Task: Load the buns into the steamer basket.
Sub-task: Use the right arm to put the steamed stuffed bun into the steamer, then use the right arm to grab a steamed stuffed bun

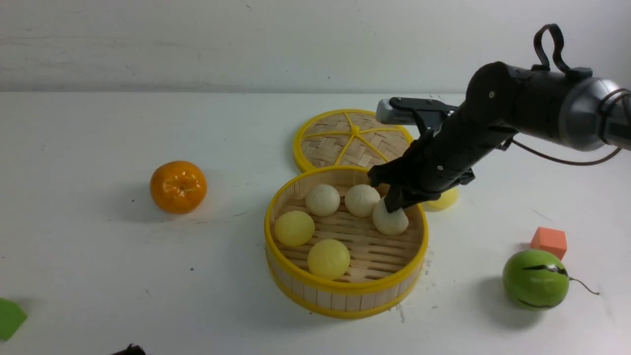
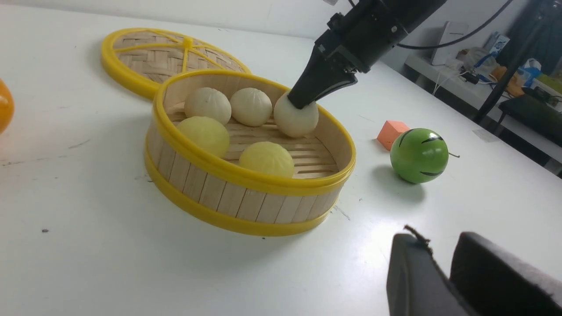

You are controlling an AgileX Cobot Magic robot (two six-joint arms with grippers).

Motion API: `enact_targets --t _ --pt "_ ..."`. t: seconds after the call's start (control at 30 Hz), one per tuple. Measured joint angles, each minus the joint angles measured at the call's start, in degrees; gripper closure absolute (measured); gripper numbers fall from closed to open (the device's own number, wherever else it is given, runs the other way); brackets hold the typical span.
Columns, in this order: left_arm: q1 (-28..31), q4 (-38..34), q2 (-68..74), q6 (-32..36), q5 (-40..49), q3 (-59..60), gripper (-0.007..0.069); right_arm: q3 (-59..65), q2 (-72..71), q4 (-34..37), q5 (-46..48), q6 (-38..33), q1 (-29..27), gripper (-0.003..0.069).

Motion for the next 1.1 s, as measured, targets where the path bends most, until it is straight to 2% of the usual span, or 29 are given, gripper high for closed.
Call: enact_targets --t 0.13,0.17,0.2,0.27,0.3,0.33,0.4,0.43,0.5,0.6,0.77,0.93,1.1 --pt "0.0 0.0 0.0 0.0 0.0 0.0 0.0491 0.0 1.3 0.4 0.1 0.4 0.0 0.0571" --pt "0.0 0.0 0.0 0.0 0.0 0.0 0.0491 0.0 1.6 0.6 0.2 0.4 0.0 0.0525" --pt "0.0 0.0 0.0 0.0 0.0 0.0 0.0491 0.0 1.6 0.6 0.2 0.4 0.0 0.0518" --pt "0.0 0.0 0.0 0.0 0.0 0.0 0.0491 0.0 1.4 0.6 0.2 0.5 0.0 0.04" --pt "0.0 0.0 0.0 0.0 0.0 0.0 0.0491 0.0 1.3 0.5 0.2 0.5 0.0 0.04" --pt "0.0 0.0 0.0 0.0 0.0 0.0 0.0491 0.0 0.6 0.1 0.4 0.5 0.0 0.0323" --pt "0.0 0.0 0.0 0.0 0.0 0.0 0.0491 0.0 -1.5 -1.7 1.1 0.5 0.0 0.023" --pt "0.0 0.0 0.0 0.0 0.0 0.0 0.0491 0.0 -1.8 -2.1 1.2 0.5 0.0 0.0223" --pt "0.0 0.0 0.0 0.0 0.0 0.0 0.0491 0.0 -5.5 -5.7 1.6 0.9 0.0 0.0164" --pt "0.0 0.0 0.0 0.0 0.0 0.0 0.0491 0.0 -9.3 -12.4 2.2 4.0 -0.3 0.0153" --pt "0.0 0.0 0.0 0.0 0.0 0.0 0.0491 -0.3 -8.2 -21.3 2.6 9.7 -4.2 0.0218" --pt "0.0 0.0 0.0 0.0 0.0 0.0 0.0491 -5.4 1.5 -20.8 2.8 9.9 -8.4 0.0277" --pt "0.0 0.0 0.0 0.0 0.0 0.0 0.0491 -14.7 9.4 -18.6 4.5 9.8 -9.2 0.0287"
